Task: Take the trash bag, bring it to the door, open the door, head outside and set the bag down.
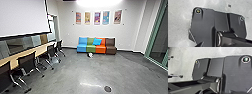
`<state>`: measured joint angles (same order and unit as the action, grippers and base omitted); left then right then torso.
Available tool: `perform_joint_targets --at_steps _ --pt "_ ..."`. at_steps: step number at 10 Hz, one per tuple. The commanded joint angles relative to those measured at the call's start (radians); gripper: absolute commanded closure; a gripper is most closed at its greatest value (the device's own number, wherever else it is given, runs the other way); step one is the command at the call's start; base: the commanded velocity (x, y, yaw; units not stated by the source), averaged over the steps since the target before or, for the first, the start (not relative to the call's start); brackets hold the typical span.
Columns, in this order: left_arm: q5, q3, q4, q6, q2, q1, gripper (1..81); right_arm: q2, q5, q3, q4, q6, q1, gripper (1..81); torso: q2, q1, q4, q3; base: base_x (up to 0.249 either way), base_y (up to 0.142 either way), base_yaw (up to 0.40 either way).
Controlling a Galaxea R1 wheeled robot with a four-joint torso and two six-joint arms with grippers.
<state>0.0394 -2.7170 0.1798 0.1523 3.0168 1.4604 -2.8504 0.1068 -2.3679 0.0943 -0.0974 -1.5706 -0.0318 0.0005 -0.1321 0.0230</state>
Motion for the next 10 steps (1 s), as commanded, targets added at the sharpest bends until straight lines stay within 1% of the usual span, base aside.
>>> perform_joint_targets --at_steps 1,4,10 --pt "0.056 0.002 0.006 -0.002 0.002 -0.056 1.0 0.010 -0.047 0.012 0.018 0.010 0.043 1.0 0.000 0.000 0.000 0.000 0.124 0.000 0.000" --pt "0.054 0.003 0.004 -0.002 0.008 -0.053 1.0 0.014 -0.047 0.010 0.021 0.010 0.042 1.0 0.000 0.000 0.000 0.000 0.150 0.000 0.000" --pt "0.053 0.003 0.003 0.001 0.015 -0.053 1.0 0.020 -0.047 0.001 0.019 0.010 0.031 1.0 0.000 0.000 0.000 0.000 0.187 0.000 0.000"
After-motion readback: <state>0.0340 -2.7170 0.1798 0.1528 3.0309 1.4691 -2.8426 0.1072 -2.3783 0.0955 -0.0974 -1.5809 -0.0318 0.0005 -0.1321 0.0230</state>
